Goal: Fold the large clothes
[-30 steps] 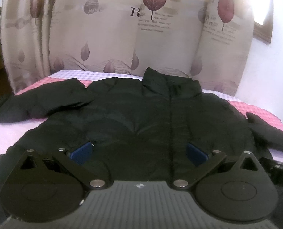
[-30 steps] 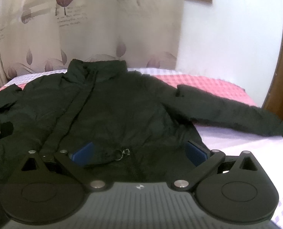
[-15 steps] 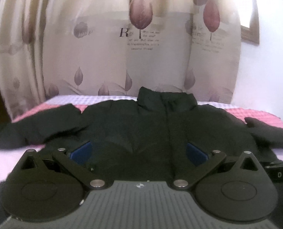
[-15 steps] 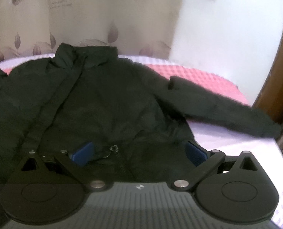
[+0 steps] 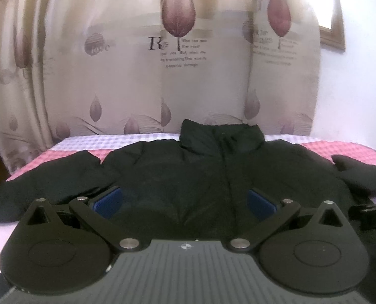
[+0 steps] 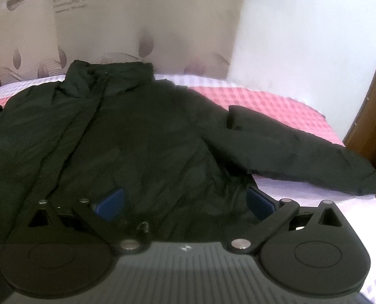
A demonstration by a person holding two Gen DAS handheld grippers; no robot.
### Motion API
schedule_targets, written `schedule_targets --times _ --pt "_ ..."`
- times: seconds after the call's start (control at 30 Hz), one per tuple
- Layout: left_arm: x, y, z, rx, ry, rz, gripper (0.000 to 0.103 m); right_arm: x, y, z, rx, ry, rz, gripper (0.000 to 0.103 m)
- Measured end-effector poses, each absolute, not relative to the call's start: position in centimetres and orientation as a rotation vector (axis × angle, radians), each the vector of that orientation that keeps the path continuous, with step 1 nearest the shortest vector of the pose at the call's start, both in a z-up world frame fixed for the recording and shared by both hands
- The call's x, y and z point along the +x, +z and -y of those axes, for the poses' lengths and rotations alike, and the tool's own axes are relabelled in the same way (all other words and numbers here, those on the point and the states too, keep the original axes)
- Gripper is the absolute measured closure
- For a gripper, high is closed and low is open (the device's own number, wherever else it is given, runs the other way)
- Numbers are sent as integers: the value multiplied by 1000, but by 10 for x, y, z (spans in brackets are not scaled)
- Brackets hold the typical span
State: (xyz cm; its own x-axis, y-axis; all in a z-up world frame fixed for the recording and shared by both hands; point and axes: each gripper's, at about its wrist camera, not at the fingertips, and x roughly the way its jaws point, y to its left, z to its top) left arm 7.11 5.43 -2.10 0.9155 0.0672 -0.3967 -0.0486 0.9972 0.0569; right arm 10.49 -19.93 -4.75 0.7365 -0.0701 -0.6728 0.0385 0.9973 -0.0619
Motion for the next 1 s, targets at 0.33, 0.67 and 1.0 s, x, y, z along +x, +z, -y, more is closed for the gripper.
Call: schedule_targets --times 0.33,0.67,1.0 --pt "106 -50 -78 59 143 -364 0 130 -54 227 27 -68 -775 0" --pt "121 -75 -106 -55 142 -456 0 144 -54 255 16 -126 -769 0" --pt "123 -81 -106 -91 143 -496 0 151 -63 305 129 -118 -761 0"
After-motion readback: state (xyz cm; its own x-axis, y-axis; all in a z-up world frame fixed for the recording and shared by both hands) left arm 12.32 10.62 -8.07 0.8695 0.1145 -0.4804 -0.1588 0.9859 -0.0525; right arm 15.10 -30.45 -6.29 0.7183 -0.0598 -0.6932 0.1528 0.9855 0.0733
